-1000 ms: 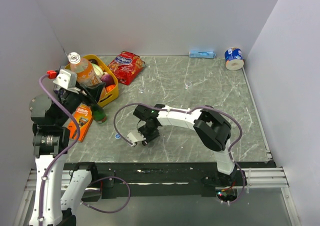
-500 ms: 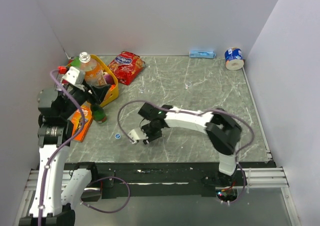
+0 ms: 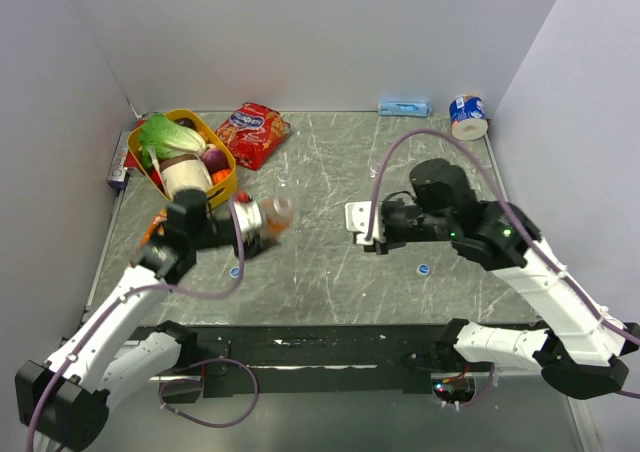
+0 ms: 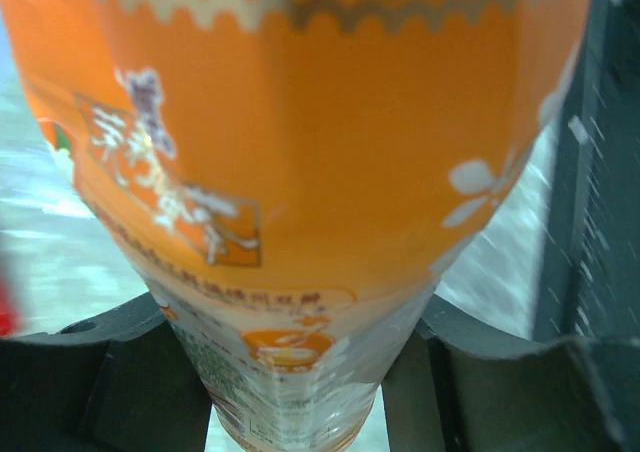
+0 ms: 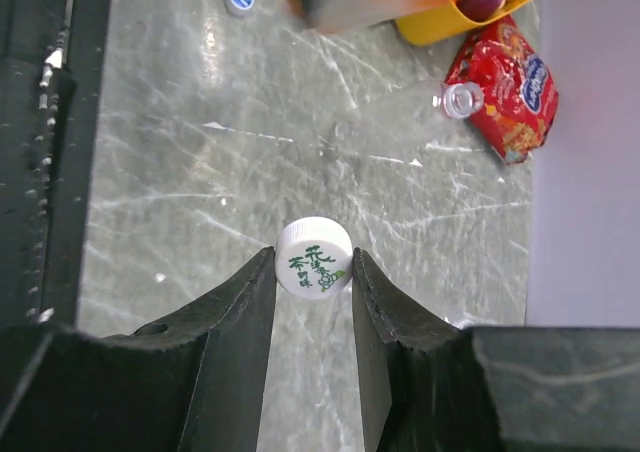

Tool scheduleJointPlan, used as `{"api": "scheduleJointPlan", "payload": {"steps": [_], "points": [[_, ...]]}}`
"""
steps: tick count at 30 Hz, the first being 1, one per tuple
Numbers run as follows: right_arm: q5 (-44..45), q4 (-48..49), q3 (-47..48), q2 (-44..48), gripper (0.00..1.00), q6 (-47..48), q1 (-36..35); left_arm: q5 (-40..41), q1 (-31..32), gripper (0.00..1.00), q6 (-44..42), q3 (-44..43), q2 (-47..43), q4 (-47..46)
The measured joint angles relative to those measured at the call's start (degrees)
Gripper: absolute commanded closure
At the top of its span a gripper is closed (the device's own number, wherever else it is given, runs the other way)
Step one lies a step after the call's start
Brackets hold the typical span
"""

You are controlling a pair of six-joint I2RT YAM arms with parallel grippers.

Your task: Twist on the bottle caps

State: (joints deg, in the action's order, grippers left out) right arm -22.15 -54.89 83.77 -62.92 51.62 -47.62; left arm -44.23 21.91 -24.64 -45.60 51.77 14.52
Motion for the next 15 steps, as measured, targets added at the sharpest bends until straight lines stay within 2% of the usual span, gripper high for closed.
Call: {"api": "scheduleJointPlan", "payload": {"steps": [3, 6, 9, 15], "points": [[-0.2, -4.59, 5.49, -0.61, 0.73, -1.4, -0.07, 0.7, 5.79, 0.99, -3.26, 10.71, -3.93, -2.78], [-0.31, -7.82, 11.43, -4.31, 0.72, -1.68, -1.11, 2.32, 11.65, 0.99, -5.18, 17.2, -4.66, -5.62], [-0.39, -9.99, 14.45, -8.59, 0.72, -0.09, -3.76, 3.72, 15.28, 0.99, -5.01, 18.25, -2.62, -7.93], [-0.35, -15.39, 14.93, -14.51, 0.7, 6.34, -7.3, 6.54, 17.09, 0.99, -1.07, 18.62, -0.24, -16.37]]}}
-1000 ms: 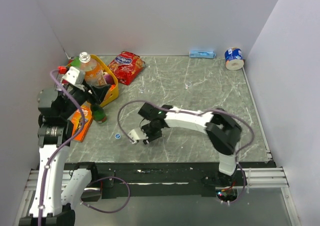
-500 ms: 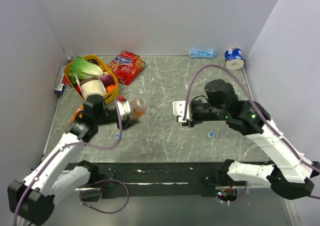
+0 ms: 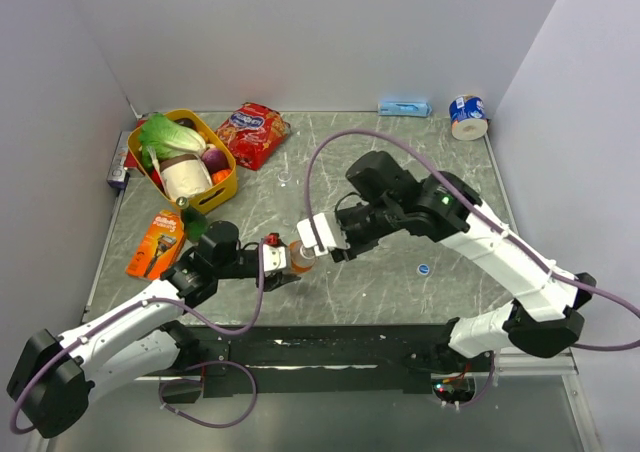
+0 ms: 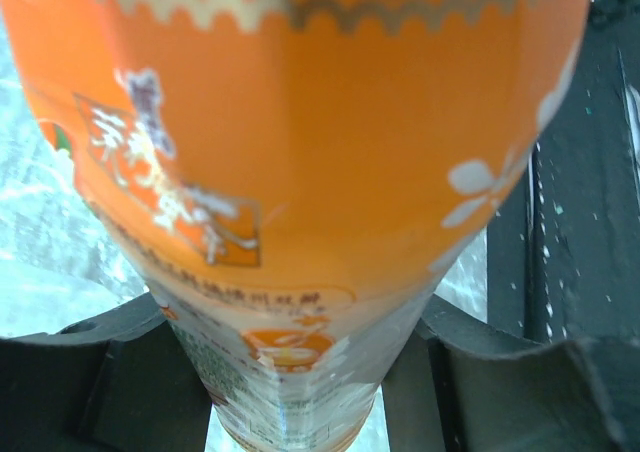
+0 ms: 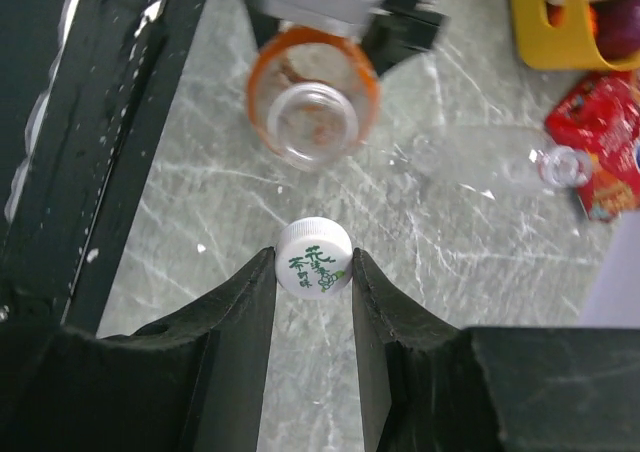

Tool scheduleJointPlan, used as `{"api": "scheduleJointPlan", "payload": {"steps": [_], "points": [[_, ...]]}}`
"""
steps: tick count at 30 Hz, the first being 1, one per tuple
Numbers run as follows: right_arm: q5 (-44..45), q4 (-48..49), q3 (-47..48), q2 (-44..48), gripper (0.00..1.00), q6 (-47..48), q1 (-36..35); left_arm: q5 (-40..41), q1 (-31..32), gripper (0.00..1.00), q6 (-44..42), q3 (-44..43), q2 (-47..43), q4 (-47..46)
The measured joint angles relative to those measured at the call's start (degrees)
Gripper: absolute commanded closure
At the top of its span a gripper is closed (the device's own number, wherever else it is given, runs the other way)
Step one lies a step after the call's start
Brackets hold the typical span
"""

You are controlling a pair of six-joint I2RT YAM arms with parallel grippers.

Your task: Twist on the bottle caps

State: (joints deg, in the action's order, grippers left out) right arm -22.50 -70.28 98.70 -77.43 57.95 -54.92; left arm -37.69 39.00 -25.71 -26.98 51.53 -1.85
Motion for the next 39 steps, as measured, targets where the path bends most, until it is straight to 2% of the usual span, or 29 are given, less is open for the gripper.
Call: {"api": "scheduleJointPlan", "payload": {"steps": [5, 19, 29, 39], "points": [[0.22, -1.66, 1.29, -1.53, 0.7, 3.72, -2.43, 0.74, 0.22, 0.99, 1.38, 0.28, -0.02, -3.13], [0.44, -0.83, 3.41, -2.29, 0.69, 5.22, -3.87, 1.16, 0.63, 0.99, 0.81, 0.28, 1.88, -3.93], [0.68, -0.98, 4.61, -4.83, 0.68, 7.06, -5.27, 2.01, 0.76, 0.99, -3.43, -2.4, 3.61, -1.36], [1.55, -1.62, 5.25, -5.25, 0.68, 7.08, -5.33, 2.71, 0.79, 0.99, -3.34, -2.64, 3.78, -1.33]]}}
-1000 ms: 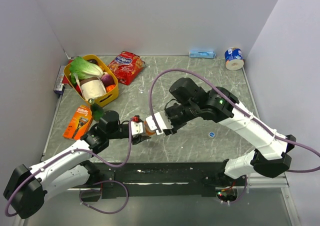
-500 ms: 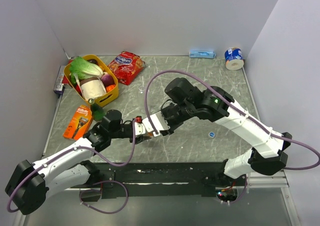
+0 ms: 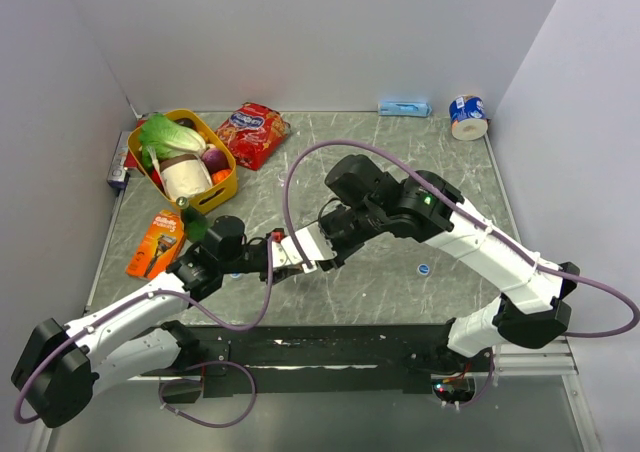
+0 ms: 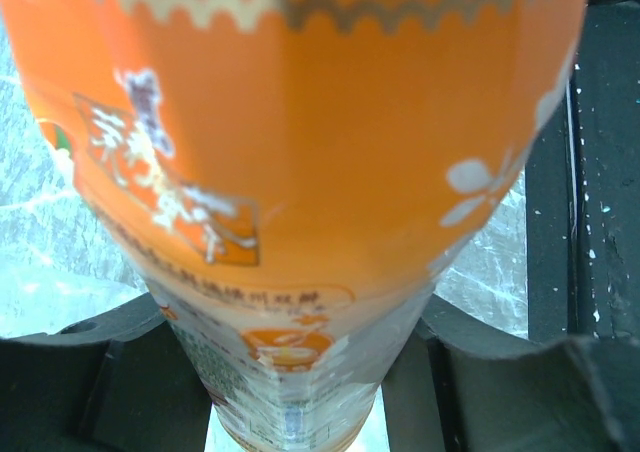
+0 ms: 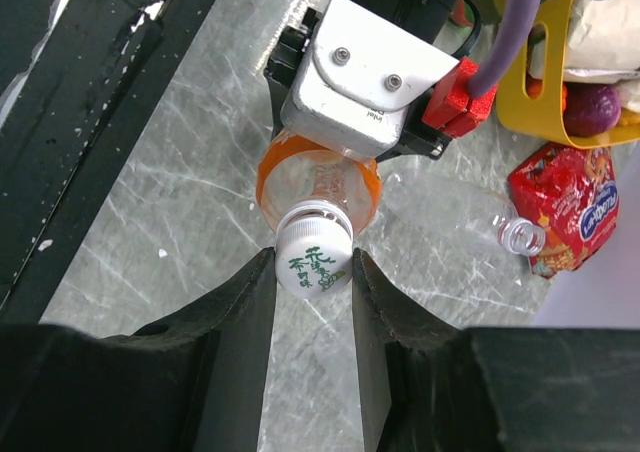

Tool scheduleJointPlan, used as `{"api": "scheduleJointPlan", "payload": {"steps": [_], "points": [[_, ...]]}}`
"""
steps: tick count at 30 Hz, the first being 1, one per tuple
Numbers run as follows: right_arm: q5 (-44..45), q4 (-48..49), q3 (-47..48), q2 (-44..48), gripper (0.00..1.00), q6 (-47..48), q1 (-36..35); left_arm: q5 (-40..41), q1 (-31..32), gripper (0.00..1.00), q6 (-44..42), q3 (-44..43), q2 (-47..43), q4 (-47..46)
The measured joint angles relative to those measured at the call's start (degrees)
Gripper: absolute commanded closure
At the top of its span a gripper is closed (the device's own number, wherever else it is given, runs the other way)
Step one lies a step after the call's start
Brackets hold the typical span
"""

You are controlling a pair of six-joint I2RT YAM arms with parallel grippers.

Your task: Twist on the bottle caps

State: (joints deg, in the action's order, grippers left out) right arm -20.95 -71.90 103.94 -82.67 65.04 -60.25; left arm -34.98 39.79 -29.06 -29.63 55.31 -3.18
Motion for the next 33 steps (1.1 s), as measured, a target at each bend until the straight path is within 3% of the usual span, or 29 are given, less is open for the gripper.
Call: {"api": "scheduleJointPlan", "payload": {"steps": [23, 33], "points": [[1.88, 0.07, 7.69, -5.73, 0.67, -11.98, 0.5, 6.25, -0.07, 0.99, 8.48, 5.51, -5.33, -8.13], [4.15, 0.17, 12.66, -9.05, 0.67, -22.1, 1.92, 10.54, -0.07, 0.99, 13.46, 5.51, -5.22, -10.88]]}}
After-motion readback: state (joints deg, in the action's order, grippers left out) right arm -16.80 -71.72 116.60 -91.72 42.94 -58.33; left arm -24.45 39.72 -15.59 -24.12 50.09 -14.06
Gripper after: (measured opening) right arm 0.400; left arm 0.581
